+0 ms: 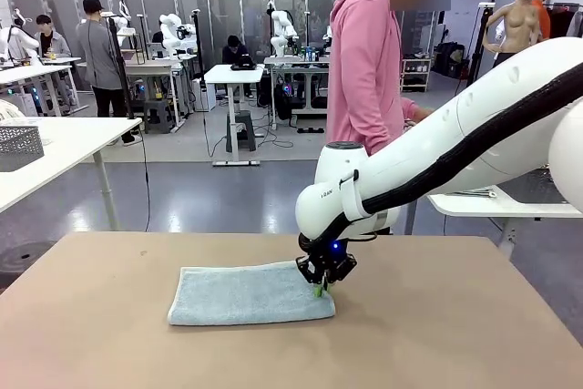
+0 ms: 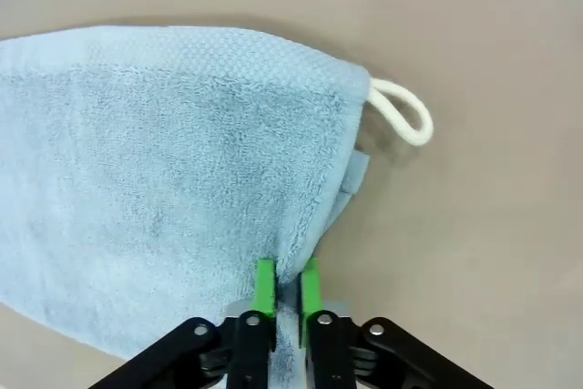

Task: Fold the towels and place them in the basket.
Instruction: When a person lays out a Towel with hook on the table, fold it in half twice.

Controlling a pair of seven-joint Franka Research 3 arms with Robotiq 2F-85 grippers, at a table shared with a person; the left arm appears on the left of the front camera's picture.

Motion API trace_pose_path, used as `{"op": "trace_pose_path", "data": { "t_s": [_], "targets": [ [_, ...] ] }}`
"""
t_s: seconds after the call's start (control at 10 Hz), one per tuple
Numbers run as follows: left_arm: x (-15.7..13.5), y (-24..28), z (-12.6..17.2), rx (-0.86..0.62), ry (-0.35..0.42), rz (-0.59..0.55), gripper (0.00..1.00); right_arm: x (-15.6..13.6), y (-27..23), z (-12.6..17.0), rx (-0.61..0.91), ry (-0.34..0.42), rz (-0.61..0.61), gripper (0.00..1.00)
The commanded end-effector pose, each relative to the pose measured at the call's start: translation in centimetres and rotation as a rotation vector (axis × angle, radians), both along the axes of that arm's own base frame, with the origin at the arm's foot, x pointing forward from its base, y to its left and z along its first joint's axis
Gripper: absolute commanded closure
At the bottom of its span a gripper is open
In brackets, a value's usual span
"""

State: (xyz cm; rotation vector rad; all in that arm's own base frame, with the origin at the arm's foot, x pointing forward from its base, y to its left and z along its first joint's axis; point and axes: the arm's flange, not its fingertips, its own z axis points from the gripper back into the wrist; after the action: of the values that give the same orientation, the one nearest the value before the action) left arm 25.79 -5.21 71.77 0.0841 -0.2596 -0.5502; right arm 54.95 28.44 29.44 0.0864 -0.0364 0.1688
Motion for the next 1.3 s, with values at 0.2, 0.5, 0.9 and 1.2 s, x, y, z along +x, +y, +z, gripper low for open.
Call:
{"op": "trace_pose_path", "data": {
  "t_s": [0.2, 0.5, 0.9, 1.2],
  "targets": [
    [-0.2, -0.1, 0.1, 0.006, -0.005, 0.005, 0.00, 0.2, 0.0, -1.2, 0.002, 0.021, -0.029, 1.00],
    [-0.2, -0.1, 0.1, 0.006, -0.005, 0.005, 0.00, -0.4, -1.9, 2.1, -0.007, 0.003, 0.056, 1.00],
    [-0.2, -0.1, 0.1, 0.006, -0.005, 0.005, 0.00, -3.4, -4.2, 9.2, -0.225, -0.042, 0.011, 1.00],
    [-0.2, -0.1, 0.1, 0.006, -0.005, 0.005, 0.00, -4.7, 1.3, 13.1, -0.169, -0.074, 0.153, 1.00]
  ]
}}
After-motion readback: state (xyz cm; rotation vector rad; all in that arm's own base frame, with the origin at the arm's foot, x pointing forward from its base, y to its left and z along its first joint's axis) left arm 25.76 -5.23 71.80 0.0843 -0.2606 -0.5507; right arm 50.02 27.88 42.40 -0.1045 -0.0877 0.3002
